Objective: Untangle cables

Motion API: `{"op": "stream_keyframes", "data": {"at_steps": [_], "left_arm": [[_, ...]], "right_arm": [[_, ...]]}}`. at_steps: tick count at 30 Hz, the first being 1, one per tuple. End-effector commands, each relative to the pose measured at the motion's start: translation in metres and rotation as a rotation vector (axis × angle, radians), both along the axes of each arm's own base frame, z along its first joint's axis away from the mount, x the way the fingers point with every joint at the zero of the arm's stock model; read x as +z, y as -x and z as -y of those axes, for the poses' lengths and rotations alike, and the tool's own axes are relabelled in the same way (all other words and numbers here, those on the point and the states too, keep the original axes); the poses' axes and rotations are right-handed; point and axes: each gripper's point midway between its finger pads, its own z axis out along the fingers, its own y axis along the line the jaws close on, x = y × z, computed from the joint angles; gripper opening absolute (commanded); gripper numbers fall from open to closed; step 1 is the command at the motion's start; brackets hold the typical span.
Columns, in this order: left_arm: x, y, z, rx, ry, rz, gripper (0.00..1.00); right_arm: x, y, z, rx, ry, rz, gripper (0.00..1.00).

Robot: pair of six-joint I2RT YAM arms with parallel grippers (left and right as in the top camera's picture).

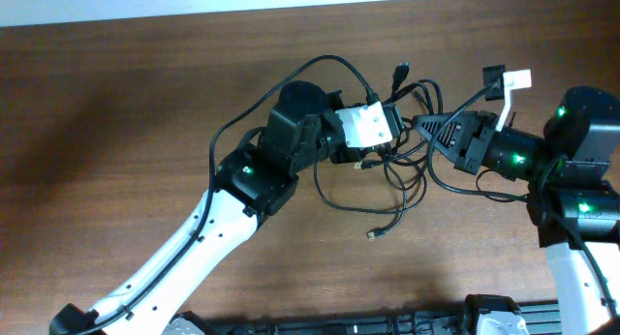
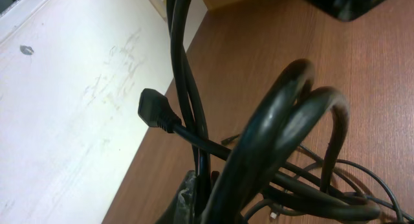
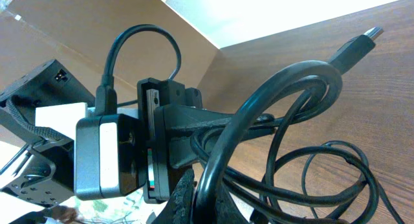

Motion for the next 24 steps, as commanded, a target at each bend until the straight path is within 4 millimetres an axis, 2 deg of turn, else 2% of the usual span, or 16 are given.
{"op": "stream_keyframes", "data": {"at_steps": [1, 4, 5, 6, 8, 9, 12, 14, 19, 22, 24], "left_arm": [[0.013, 0.0, -0.001, 0.01, 0.034, 0.006, 0.0], [0.017, -0.015, -0.016, 0.155, 0.077, -0.033, 0.0], [0.022, -0.017, -0.021, 0.182, 0.096, -0.041, 0.0], [0.029, -0.018, -0.028, 0.207, 0.131, -0.057, 0.0], [0.042, -0.02, -0.039, 0.25, 0.199, -0.092, 0.0], [0.047, -0.021, -0.045, 0.272, 0.231, -0.11, 0.0], [0.064, -0.026, -0.07, 0.354, 0.33, -0.16, 0.0], [0.07, -0.028, -0.081, 0.386, 0.368, -0.181, 0.0], [0.074, -0.037, -0.099, 0.511, 0.507, -0.291, 0.0], [0.074, -0.032, -0.091, 0.483, 0.532, -0.336, 0.0], [0.075, -0.022, -0.078, 0.4, 0.527, -0.363, 0.0]], "right_arm": [[0.005, 0.003, -0.003, 0.027, 0.0, 0.028, 0.04], [0.005, 0.003, -0.003, 0.028, -0.001, 0.028, 0.05], [0.005, 0.003, -0.003, 0.028, -0.001, 0.029, 0.11], [0.006, 0.004, -0.003, 0.035, 0.003, 0.04, 0.2], [0.007, 0.007, -0.006, 0.068, 0.011, 0.076, 0.49], [0.007, 0.008, -0.006, 0.07, 0.01, 0.075, 0.59], [0.007, 0.008, -0.006, 0.069, 0.01, 0.075, 0.73], [0.006, 0.008, -0.006, 0.069, 0.008, 0.061, 0.78], [0.002, 0.013, -0.008, 0.085, -0.006, 0.024, 0.79], [0.005, 0.019, -0.011, 0.128, -0.015, 0.049, 0.79], [0.005, 0.019, -0.011, 0.127, -0.014, 0.053, 0.79]]}}
